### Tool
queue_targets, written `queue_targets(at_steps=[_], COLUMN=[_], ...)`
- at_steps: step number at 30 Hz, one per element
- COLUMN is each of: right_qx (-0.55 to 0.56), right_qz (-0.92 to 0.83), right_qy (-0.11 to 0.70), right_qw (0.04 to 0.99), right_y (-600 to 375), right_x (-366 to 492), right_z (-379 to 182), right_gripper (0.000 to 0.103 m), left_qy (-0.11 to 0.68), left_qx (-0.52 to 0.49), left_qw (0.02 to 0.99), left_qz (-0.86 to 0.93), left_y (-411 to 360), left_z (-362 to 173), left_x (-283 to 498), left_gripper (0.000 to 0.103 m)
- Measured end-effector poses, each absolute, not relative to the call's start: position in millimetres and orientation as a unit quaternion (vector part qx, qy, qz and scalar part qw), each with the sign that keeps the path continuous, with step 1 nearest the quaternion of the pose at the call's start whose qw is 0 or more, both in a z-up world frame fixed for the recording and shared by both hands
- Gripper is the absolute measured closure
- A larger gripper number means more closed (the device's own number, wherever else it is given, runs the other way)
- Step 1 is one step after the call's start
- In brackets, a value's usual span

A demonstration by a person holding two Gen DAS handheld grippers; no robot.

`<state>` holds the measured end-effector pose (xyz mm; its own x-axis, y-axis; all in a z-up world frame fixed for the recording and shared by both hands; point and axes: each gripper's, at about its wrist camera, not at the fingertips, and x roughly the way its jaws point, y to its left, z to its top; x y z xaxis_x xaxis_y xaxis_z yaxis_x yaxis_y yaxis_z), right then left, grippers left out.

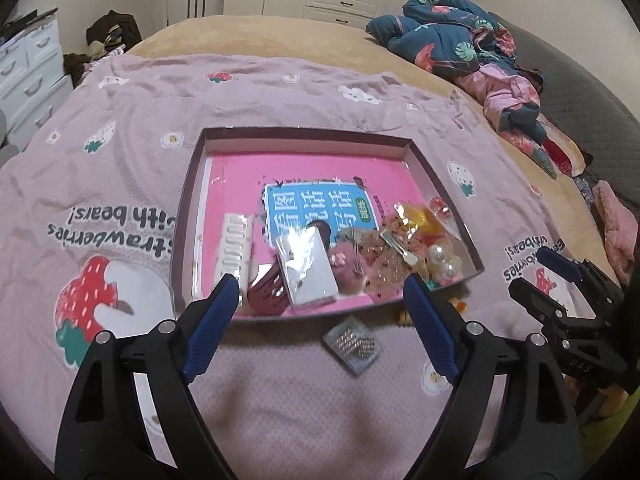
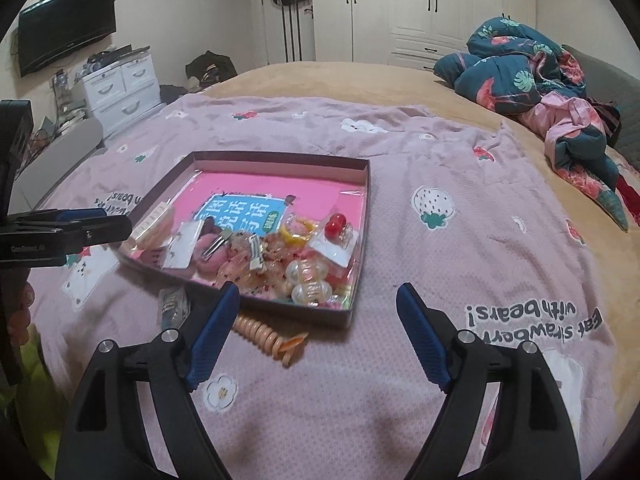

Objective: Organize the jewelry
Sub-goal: 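Withdraw both tools from the box toward the rhinestone packet and spiral tie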

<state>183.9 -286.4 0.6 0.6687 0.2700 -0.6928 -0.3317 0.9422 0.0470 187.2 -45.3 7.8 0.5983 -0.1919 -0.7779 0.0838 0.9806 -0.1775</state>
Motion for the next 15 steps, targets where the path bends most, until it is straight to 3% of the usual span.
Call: queue_targets(at_steps=[15], right_qx=[-0.066], right_qz=[0.187], right_qy=[0.378], right_qw=[0.904], right_y=[-267.7], right_x=[157.4], right_z=[-9.5], right_gripper=[0.023], left_qy=[0.459], left_qx=[-0.068], left_qw=[0.883], left_qz=[-0.066], left_y=[-42.6], left_z=[-9.4], left_x=[159.2], left_gripper=[0.024])
